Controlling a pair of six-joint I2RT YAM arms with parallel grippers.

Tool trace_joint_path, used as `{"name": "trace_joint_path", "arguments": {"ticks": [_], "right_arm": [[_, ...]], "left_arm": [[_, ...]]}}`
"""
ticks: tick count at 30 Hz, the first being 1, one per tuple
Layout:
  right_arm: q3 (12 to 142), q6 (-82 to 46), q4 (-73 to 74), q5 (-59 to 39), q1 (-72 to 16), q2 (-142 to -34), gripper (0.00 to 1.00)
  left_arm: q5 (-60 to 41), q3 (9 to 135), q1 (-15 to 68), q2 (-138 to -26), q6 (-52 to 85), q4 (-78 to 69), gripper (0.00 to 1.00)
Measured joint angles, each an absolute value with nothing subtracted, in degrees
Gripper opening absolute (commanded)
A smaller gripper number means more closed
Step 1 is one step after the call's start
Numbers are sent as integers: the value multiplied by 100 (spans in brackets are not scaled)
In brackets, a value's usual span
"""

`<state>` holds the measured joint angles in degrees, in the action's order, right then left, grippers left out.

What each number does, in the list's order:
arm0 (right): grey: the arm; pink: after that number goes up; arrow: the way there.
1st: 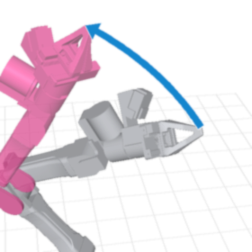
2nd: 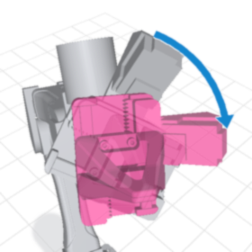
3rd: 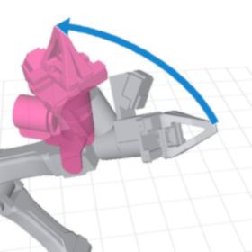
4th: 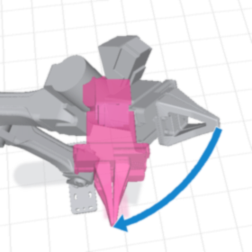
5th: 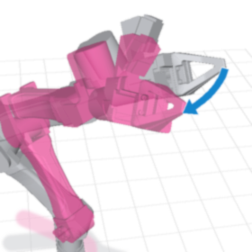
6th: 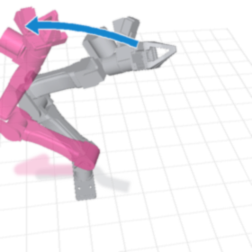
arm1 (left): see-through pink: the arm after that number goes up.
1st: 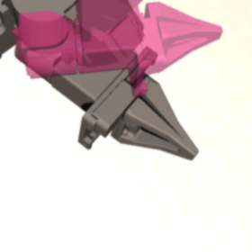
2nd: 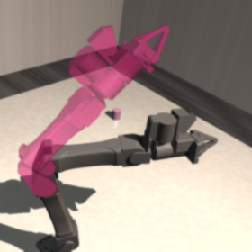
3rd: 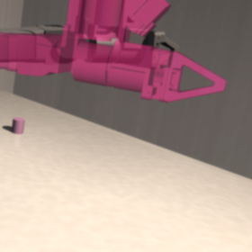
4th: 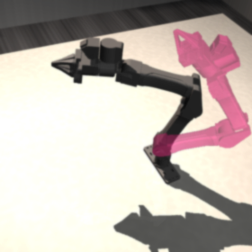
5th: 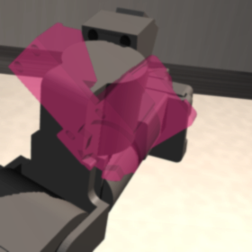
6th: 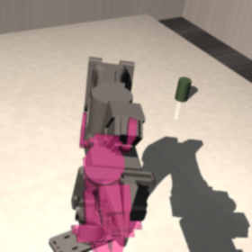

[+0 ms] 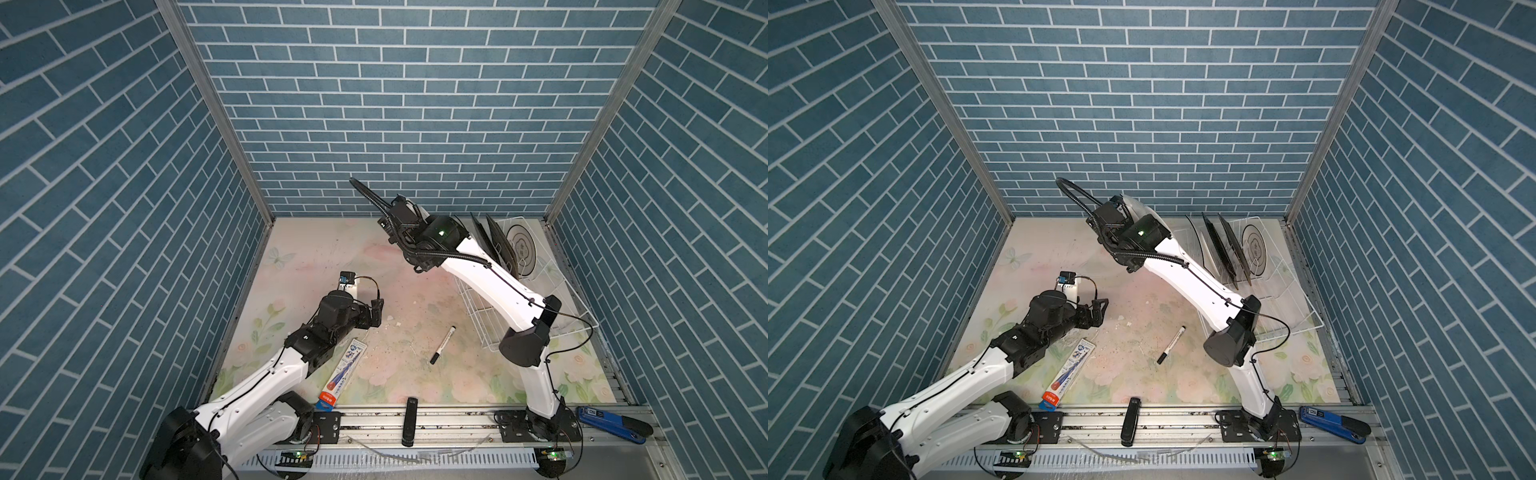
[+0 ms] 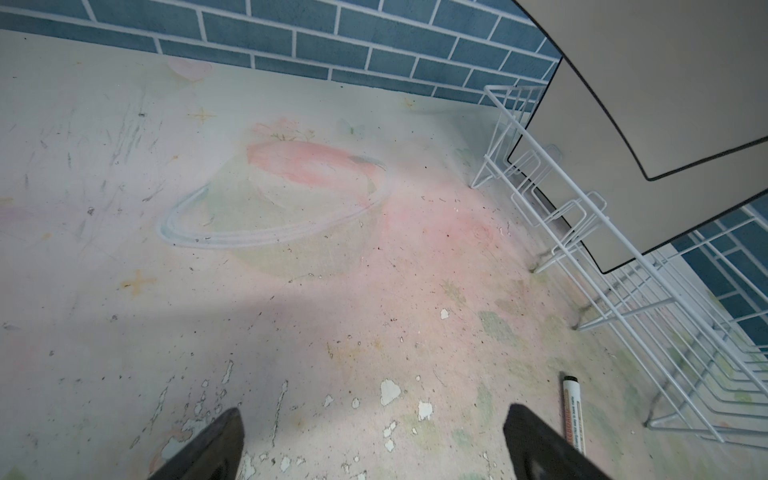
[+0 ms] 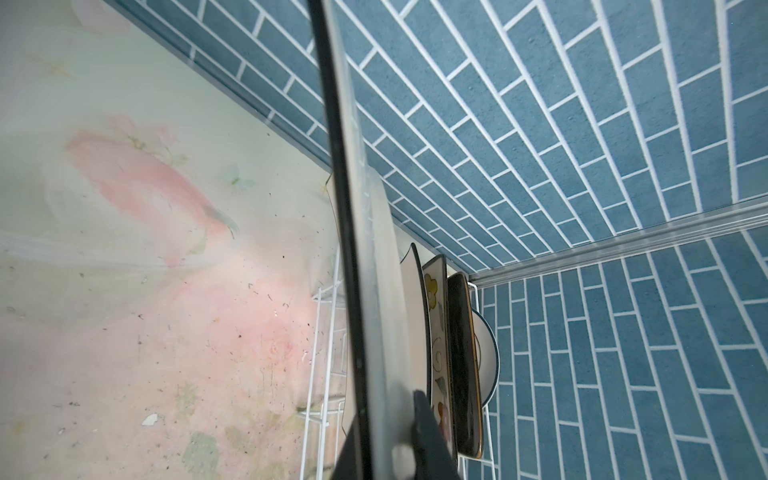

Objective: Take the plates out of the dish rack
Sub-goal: 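Close the right gripper on the white plate rim and lift it, then pull the white plate toward the left gripper while the left gripper grasps it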

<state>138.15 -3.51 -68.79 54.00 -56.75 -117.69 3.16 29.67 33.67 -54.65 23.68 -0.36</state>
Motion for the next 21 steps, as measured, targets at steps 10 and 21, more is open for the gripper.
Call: {"name": "trace_joint_path", "arguments": {"ticks": [10, 21], "right_arm": [[12226, -360, -5811, 4023, -5590, -10326, 0], [10265, -1415, -4530, 1286, -4576, -9494, 0]], "left_arm": [[360, 3009, 3365, -4810, 2558, 143, 100], [-272, 3518, 3065, -4298, 2965, 340, 100]]}}
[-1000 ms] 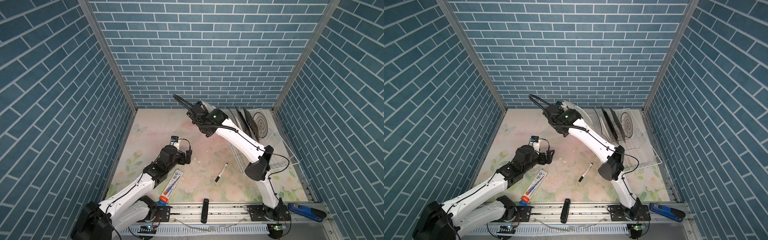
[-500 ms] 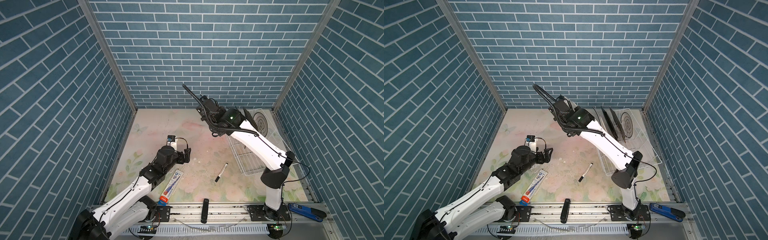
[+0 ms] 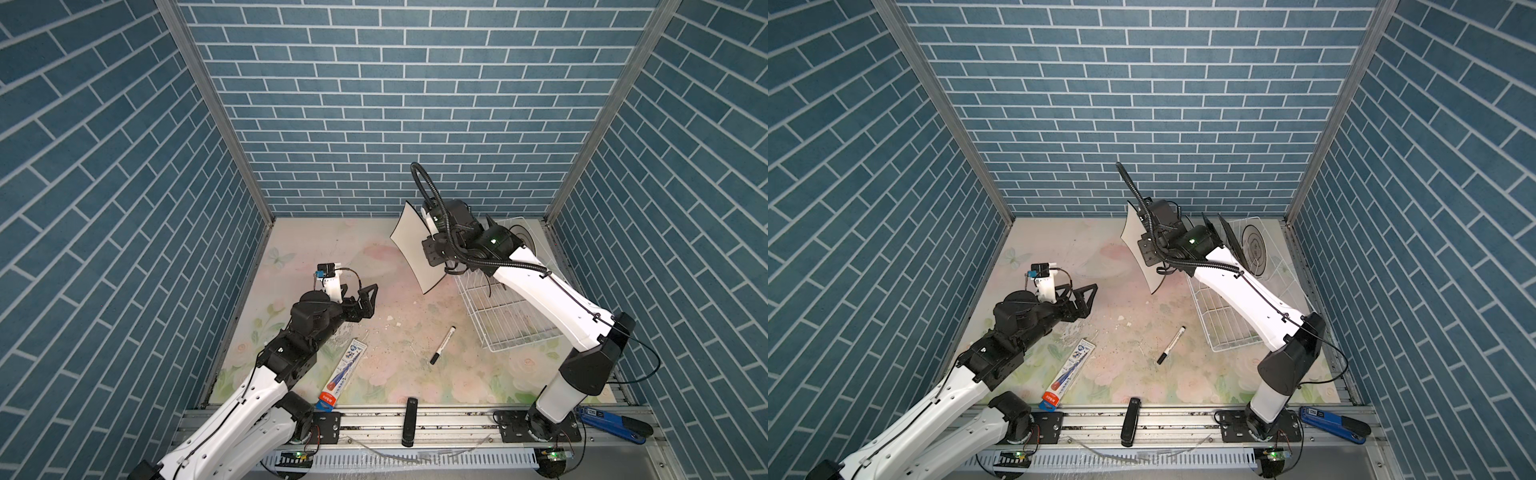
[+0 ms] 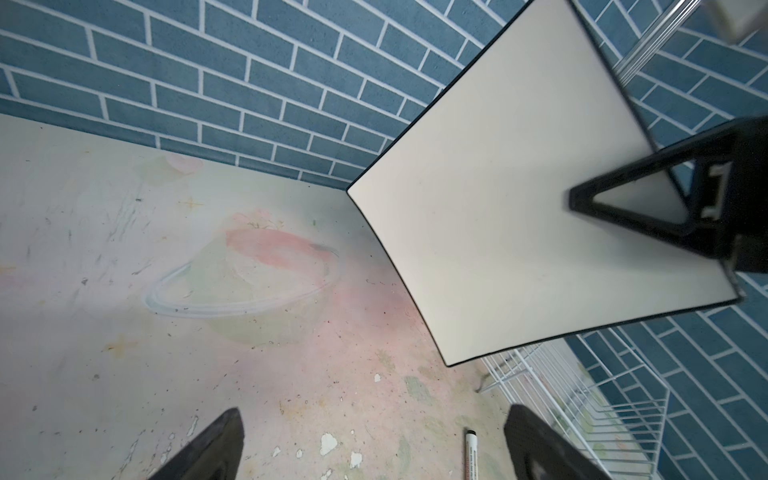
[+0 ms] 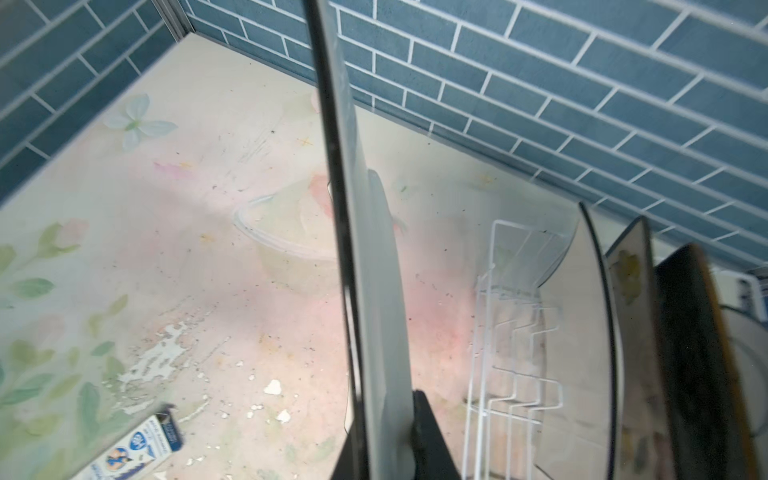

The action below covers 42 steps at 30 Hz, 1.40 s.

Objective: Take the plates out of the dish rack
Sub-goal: 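Pull the white plate toward the left gripper while the left gripper grasps it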

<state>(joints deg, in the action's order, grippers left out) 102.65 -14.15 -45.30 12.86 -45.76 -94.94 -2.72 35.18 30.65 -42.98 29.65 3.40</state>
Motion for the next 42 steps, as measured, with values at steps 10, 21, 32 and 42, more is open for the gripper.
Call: {"name": "trace_joint_path", "arguments": {"ticks": [10, 21, 32, 42], "right_arm": [[8696, -2740, -3129, -810, -3649, -8921, 0], [7957, -3782, -1841, -2342, -3153, -8589, 0], [7072, -4383, -1024, -2930, -3044, -8044, 0], [6427, -5389, 432, -3708, -2836, -7968, 0]], "left_arm": [[-1999, 4121, 2368, -5168, 3601, 307, 100], [-3642, 4204, 1734, -5725, 4265, -276, 100], [-4442, 4670, 825, -6563, 4152, -475, 96], [-5081, 4676, 814, -7063, 4689, -1396, 90]]}}
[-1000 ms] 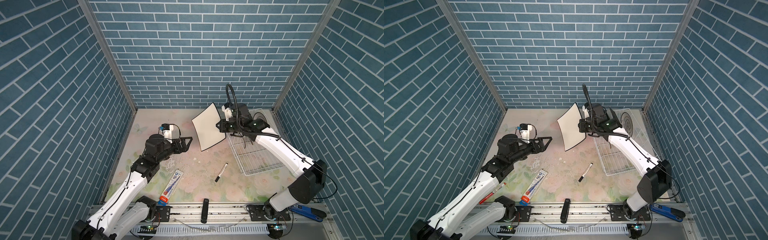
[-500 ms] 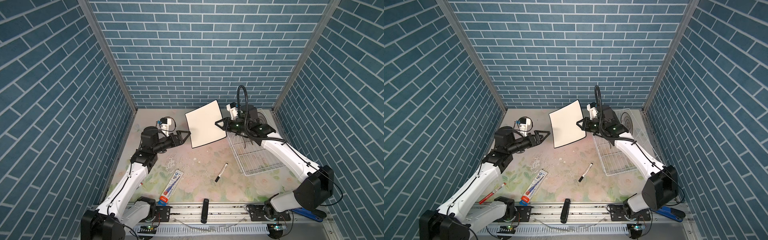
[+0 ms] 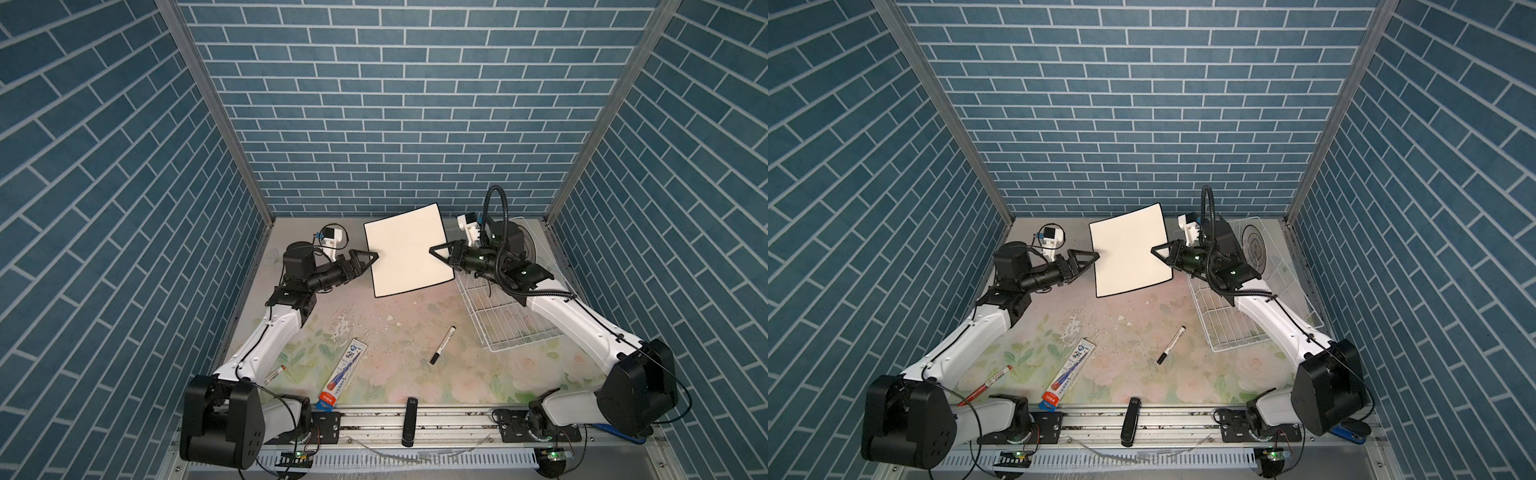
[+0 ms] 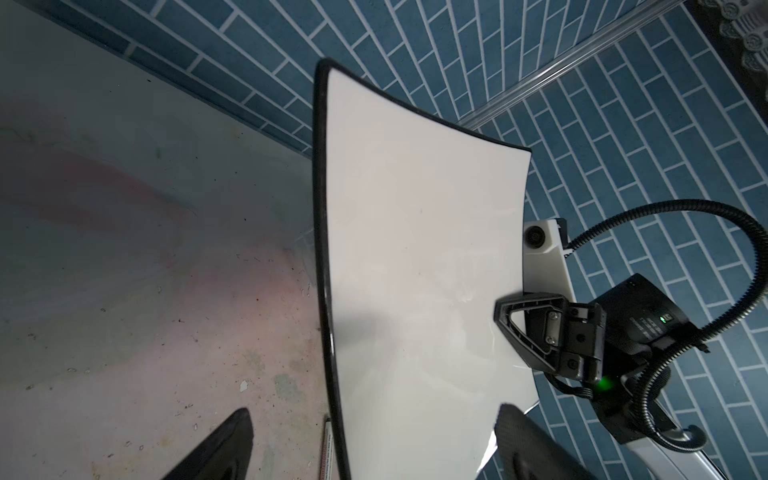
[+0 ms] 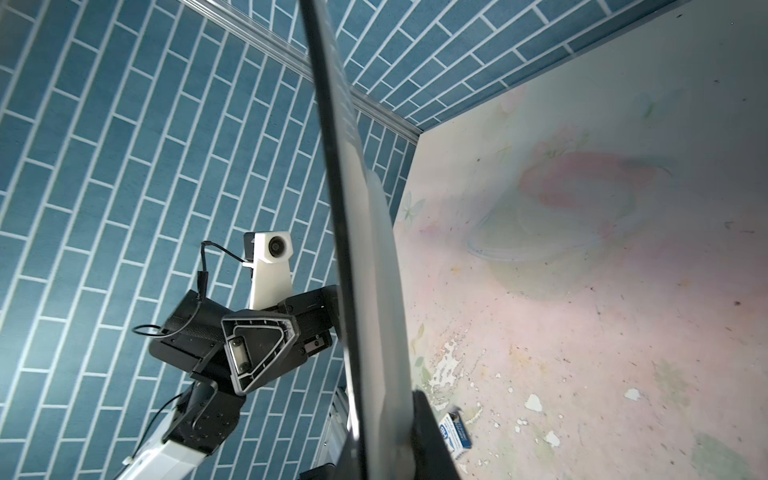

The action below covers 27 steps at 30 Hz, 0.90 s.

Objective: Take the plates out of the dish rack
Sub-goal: 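Pull the white plate toward the left gripper while the left gripper grasps it, then open the right gripper and release the white plate to the left gripper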

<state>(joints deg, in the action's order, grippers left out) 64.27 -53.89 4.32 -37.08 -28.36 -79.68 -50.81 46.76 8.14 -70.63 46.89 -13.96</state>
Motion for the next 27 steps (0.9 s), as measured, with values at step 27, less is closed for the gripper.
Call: {"name": "trace_joint_path", "arguments": {"ticks": [27], "right_arm": [[6423, -6193, 1831, -4641, -2797, -8471, 0]], "left_arm": [[-5905, 4781, 851, -7776, 6840, -3850, 61]]}}
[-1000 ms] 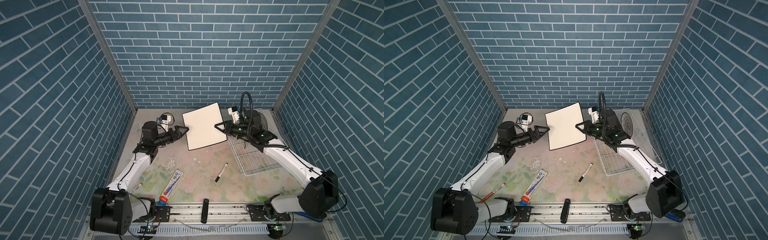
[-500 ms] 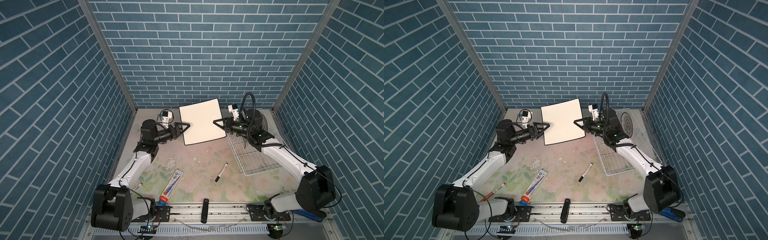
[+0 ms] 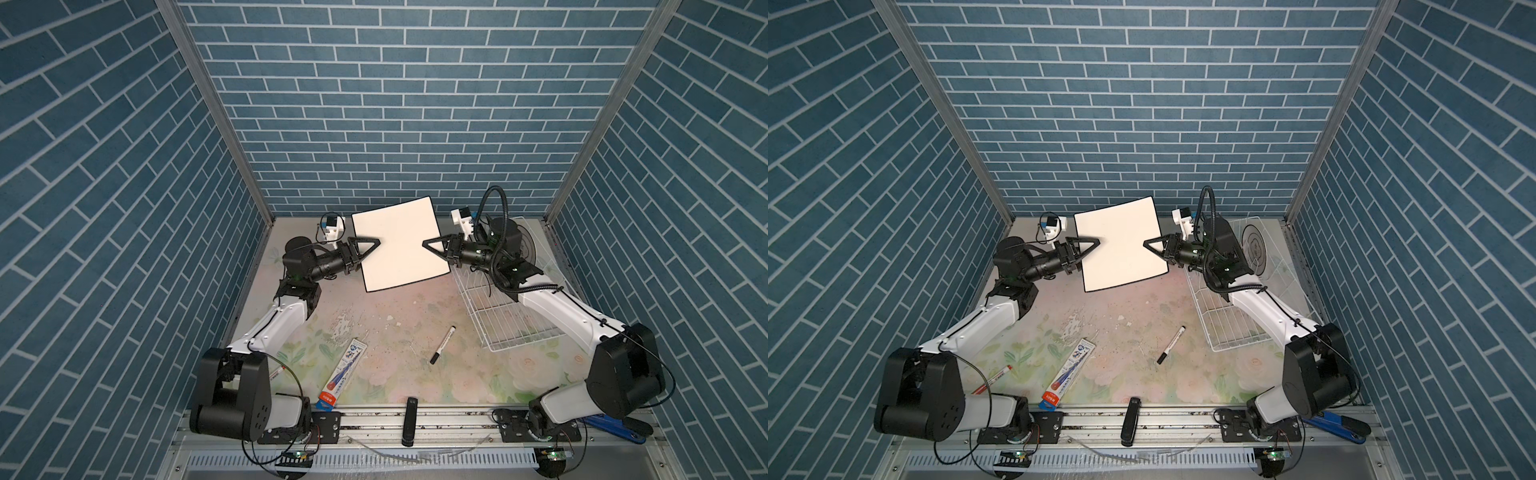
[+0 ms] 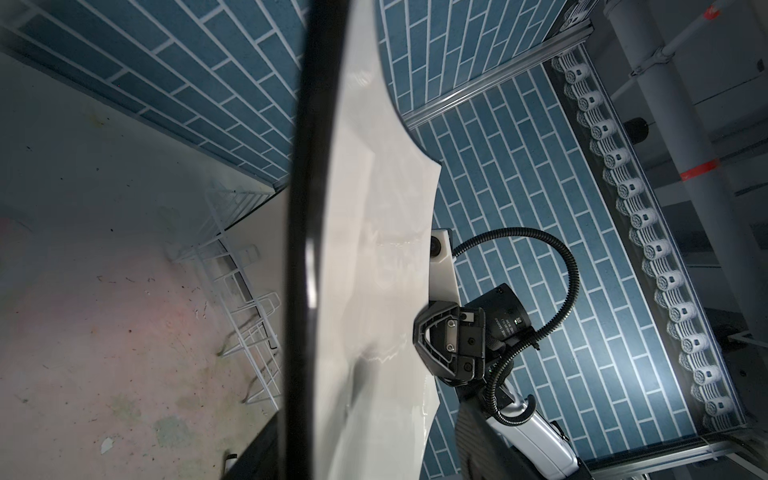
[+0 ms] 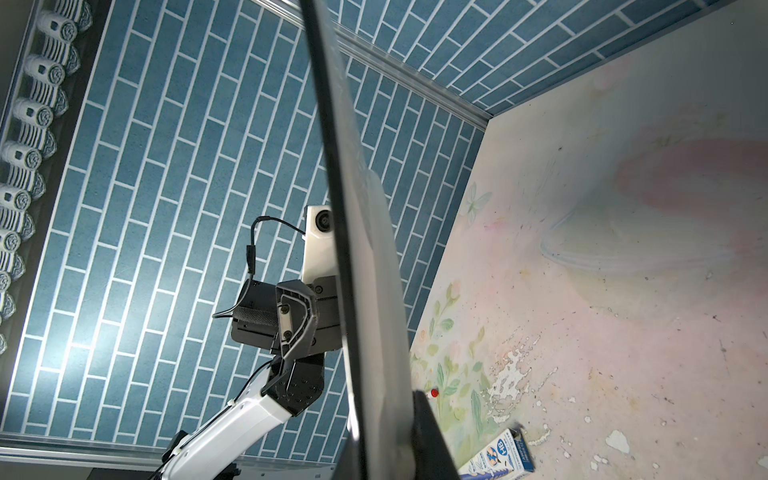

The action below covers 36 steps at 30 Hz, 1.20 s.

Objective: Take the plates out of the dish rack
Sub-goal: 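Open the right gripper and release the white plate to the left gripper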

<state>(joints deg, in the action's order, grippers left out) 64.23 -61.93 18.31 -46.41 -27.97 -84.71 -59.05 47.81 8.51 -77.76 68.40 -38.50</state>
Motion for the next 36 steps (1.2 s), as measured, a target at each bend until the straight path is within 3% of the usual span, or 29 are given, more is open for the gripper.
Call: {"name": "trace_joint_path", "arguments": {"ticks": [12, 18, 22, 24, 32, 36], "right_arm": [[6233, -6737, 2740, -4711, -2797, -8578, 0], [6235, -6834, 2899, -4834, -2794, -8639, 0], [6235, -6849, 3022, -4912, -2779, -8639, 0], [6235, -6820, 3039, -4901, -2775, -8643, 0], [6235, -7011, 3221, -4980, -2692, -8685, 46], [6230, -7015, 3247, -4934, -2593, -8600, 79]], "left_arm": [[-5966, 4862, 899, -7887, 7150, -4222, 45], [-5966, 4862, 930, -7889, 7249, -4327, 25], [-5953, 4871, 928, -7894, 7323, -4311, 2], [-5953, 4893, 930, -7920, 7288, -4305, 0], [-5966, 4906, 934, -7920, 7308, -4250, 0], [-5981, 4904, 945, -7920, 7273, -4047, 0]]}}
